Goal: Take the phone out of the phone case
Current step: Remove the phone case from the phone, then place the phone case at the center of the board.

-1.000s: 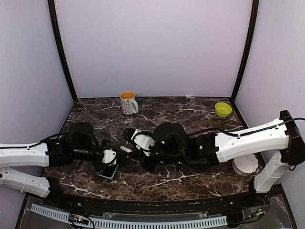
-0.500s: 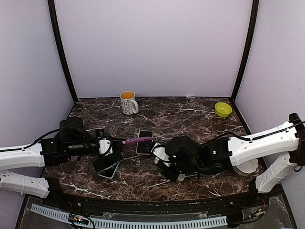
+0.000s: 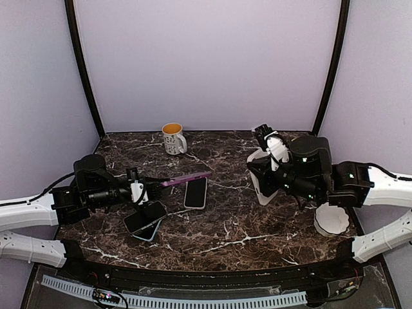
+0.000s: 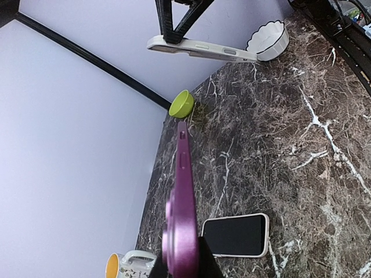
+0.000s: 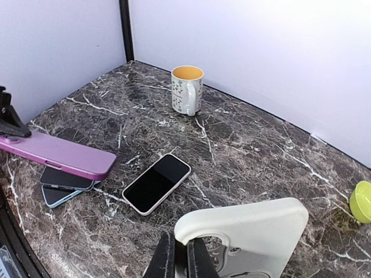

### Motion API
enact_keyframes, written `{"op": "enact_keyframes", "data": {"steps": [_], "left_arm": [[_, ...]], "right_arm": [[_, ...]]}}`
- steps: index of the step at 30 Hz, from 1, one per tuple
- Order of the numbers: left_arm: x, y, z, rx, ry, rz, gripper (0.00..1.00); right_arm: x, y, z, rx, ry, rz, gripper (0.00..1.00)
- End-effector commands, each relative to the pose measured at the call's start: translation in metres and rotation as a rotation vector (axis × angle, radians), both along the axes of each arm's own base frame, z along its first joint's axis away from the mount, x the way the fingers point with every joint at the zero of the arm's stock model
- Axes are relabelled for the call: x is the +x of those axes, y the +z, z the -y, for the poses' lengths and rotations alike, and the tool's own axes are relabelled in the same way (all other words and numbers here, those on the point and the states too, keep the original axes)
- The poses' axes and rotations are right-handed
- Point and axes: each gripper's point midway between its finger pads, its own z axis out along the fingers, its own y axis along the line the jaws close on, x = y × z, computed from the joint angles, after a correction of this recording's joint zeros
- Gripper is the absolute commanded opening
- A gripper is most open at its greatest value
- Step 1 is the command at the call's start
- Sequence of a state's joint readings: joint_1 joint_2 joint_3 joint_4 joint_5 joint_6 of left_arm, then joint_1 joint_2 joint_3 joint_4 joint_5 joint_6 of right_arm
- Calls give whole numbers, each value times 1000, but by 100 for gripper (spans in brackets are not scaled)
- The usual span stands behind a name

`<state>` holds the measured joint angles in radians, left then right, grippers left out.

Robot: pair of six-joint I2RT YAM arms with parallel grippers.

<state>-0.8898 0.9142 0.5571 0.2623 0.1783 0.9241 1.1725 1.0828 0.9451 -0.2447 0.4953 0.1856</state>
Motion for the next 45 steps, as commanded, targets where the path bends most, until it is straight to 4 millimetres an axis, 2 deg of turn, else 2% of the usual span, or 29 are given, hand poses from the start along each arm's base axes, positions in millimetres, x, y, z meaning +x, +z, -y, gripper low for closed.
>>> {"op": "enact_keyframes", "data": {"steps": [1, 4, 11, 23, 28, 34, 40, 42, 45], "left_arm": [[3, 44, 0, -107, 11, 95, 0], [3, 44, 0, -107, 11, 94, 0], [4, 42, 1, -98, 14, 91, 0], [7, 35, 1, -66, 20, 95, 0], [7, 32, 2, -54, 14, 93, 0], [8, 28, 2, -42, 18, 92, 0], [8, 25, 3, -34, 13, 88, 0], [8, 25, 3, -33, 14, 89, 0], [8, 25, 3, -32, 15, 90, 0]], "right_arm": [[23, -1, 16, 93, -124, -41, 0], [48, -16, 21, 78, -187, -105, 0], [125, -59, 30, 36, -261, -327, 0], [221, -136, 34, -150, -326, -532, 0], [259, -164, 26, -161, -340, -586, 0], [290, -201, 24, -166, -369, -635, 0], [307, -219, 24, -132, -388, -645, 0], [311, -222, 26, -116, -393, -654, 6], [313, -221, 25, -89, -382, -660, 23]]}}
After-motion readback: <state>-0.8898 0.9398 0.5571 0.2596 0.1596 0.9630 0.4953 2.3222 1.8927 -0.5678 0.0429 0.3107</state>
